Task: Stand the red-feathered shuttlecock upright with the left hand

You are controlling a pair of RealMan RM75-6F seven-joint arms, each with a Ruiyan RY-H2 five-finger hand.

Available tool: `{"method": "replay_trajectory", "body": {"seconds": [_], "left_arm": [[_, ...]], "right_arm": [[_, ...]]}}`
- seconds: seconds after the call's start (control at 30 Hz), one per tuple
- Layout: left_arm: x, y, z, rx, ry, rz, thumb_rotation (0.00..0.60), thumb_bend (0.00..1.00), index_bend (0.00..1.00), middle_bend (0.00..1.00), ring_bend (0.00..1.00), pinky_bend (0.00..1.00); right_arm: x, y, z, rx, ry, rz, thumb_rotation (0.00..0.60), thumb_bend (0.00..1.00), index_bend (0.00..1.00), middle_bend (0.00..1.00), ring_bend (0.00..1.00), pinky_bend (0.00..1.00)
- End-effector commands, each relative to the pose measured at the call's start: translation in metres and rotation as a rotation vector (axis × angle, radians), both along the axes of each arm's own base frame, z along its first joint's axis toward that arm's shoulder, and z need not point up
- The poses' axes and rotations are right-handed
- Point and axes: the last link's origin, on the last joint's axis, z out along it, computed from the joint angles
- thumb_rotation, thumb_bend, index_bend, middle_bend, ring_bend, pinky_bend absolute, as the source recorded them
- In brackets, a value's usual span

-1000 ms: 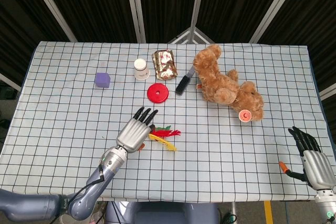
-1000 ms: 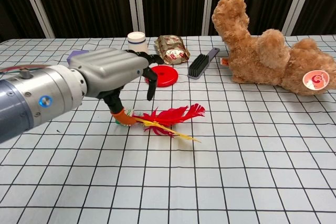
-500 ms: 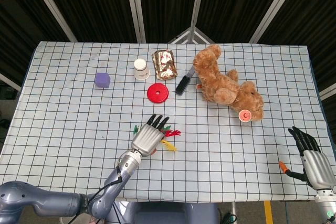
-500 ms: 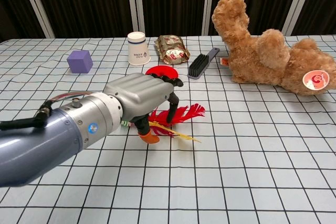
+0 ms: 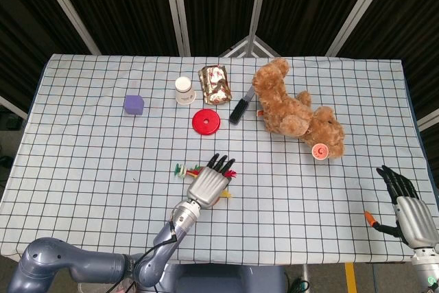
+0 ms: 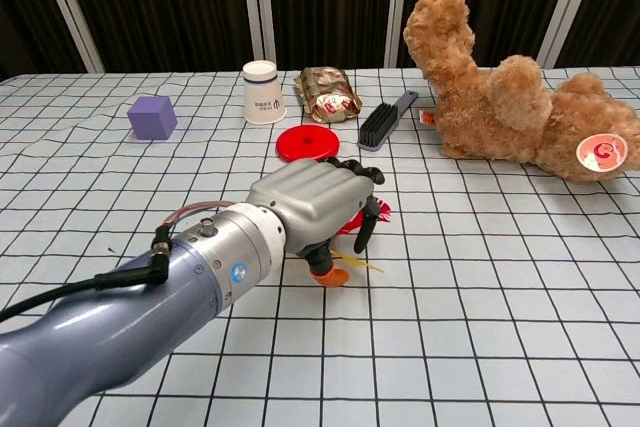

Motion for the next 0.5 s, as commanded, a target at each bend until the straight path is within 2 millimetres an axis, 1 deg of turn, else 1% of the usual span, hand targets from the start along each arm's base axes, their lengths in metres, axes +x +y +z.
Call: {"method": "replay_trajectory", "body": {"seconds": [0.03, 0.27, 0.5], "left_arm": [[0.0035, -0.0009, -0.0035, -0.001, -0.013, -0.003, 0.6, 0.45, 0.53, 0.06, 0.0, 0.0], [0.0041, -0.004, -0.0088, -0.005, -0.014, -0.006, 0.6, 0.54, 0.6, 0.07, 0.0, 0.0], [0.0024, -0.0048, -0.0092, -0.003, -0.014, -0.001, 0.6, 0.59, 0.63, 0.08, 0.0, 0.0]], "right_arm": [[0.0002, 0.0, -0.0001, 0.0, -0.001, 0.001, 0.6, 0.34, 0.0, 0.0, 0.0, 0.0], [0.0003, 0.0001, 0.0004, -0.002, -0.004, 0.001, 0.6, 0.34, 0.0, 0.0, 0.0, 0.0], [0.0005, 0.0003, 0.0004, -0.001, -0.006, 0.002, 0.6, 0.34, 0.0, 0.0, 0.0, 0.0]]}}
